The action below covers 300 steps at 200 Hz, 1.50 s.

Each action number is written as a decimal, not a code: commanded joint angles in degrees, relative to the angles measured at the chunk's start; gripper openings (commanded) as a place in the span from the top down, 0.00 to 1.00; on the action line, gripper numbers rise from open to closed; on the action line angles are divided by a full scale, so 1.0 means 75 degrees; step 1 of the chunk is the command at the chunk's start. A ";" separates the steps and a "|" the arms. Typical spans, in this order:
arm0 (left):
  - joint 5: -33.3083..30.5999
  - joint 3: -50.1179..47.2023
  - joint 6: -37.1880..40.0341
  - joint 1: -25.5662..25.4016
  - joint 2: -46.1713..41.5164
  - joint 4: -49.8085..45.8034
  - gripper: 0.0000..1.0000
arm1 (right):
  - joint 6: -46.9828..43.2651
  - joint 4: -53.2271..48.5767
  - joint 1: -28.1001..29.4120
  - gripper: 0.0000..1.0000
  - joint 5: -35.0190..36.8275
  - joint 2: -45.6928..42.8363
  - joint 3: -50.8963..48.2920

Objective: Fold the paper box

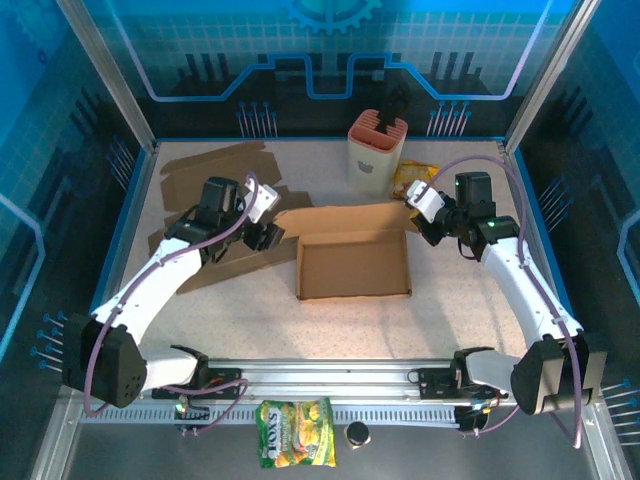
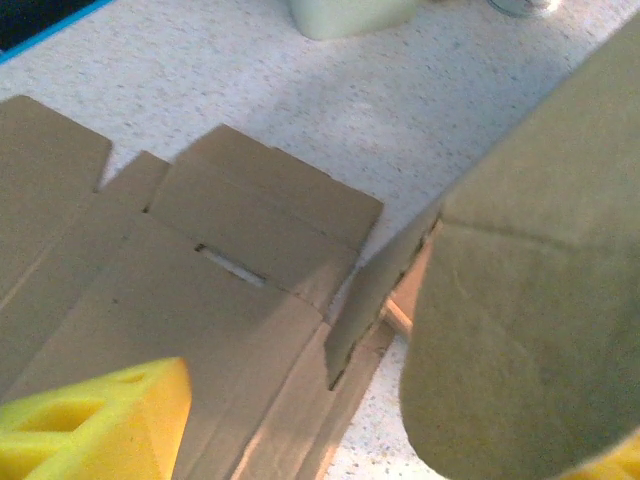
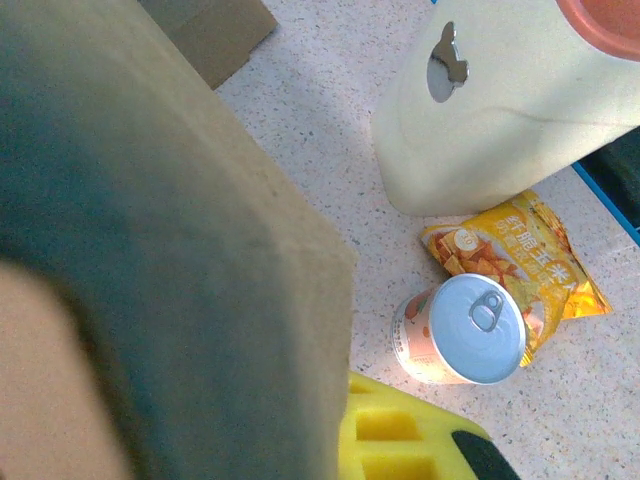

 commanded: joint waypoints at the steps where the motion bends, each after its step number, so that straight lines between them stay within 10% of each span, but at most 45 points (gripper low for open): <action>1: 0.0502 -0.0308 0.0292 0.0252 -0.0070 0.0493 0.28 | -0.0039 0.0014 -0.0068 1.00 -0.0254 -0.0093 -0.0059; 138: 0.0747 0.0476 -0.0196 -0.0128 0.0785 0.0627 0.49 | 0.0052 0.0078 -0.0061 1.00 -0.0260 -0.0085 -0.0116; 197: 0.0547 0.0591 -0.0456 -0.0398 0.0876 0.0689 0.84 | 0.0165 0.0111 -0.0061 1.00 -0.0214 -0.0117 -0.0120; 300: -0.2129 0.1518 -0.2935 -0.2275 0.1401 0.0451 1.00 | 0.3288 0.0467 0.0332 1.00 0.0960 -0.0362 -0.0166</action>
